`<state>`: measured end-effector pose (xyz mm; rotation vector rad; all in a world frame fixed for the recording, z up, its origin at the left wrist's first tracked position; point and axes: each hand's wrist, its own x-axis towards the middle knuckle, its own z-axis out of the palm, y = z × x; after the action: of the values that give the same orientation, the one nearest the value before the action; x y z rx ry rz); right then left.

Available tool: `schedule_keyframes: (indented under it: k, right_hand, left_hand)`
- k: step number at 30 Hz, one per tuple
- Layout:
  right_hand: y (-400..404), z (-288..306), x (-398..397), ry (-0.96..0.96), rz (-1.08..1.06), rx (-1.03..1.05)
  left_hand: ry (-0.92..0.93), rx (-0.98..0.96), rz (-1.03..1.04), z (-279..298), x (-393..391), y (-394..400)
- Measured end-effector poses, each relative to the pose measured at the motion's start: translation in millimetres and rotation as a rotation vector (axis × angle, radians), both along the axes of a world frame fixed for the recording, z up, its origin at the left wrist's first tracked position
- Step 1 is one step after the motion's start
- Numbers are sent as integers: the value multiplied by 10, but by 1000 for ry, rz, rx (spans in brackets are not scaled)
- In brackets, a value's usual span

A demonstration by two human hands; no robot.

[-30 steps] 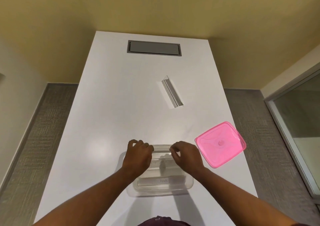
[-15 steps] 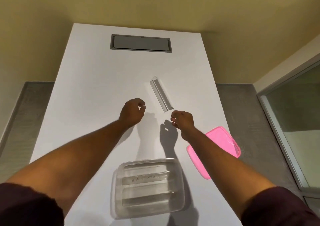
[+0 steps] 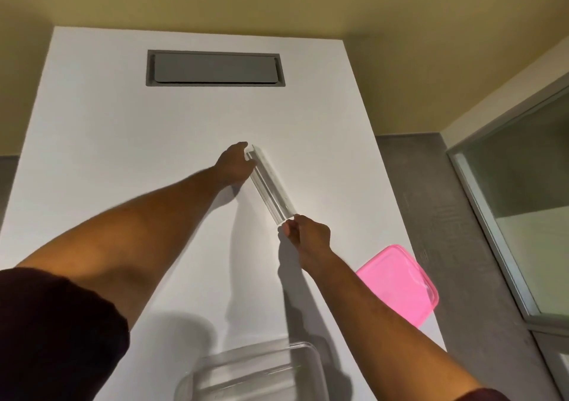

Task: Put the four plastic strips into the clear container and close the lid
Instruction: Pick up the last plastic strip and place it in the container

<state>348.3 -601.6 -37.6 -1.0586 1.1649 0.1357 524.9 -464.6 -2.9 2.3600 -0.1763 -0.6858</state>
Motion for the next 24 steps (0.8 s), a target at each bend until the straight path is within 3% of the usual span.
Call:
schedule_keyframes:
  k: [5, 12, 24]
  right_hand:
    - [-51, -42, -2, -20, 76, -41]
    - [-37, 105, -260, -22, 60, -96]
    - [474, 647, -1272, -130, -17, 29]
  left_hand:
    - [85, -142, 80, -105, 40, -10]
    - [9, -228, 289, 92, -287, 146]
    - [-110, -451, 608, 612, -1883, 695]
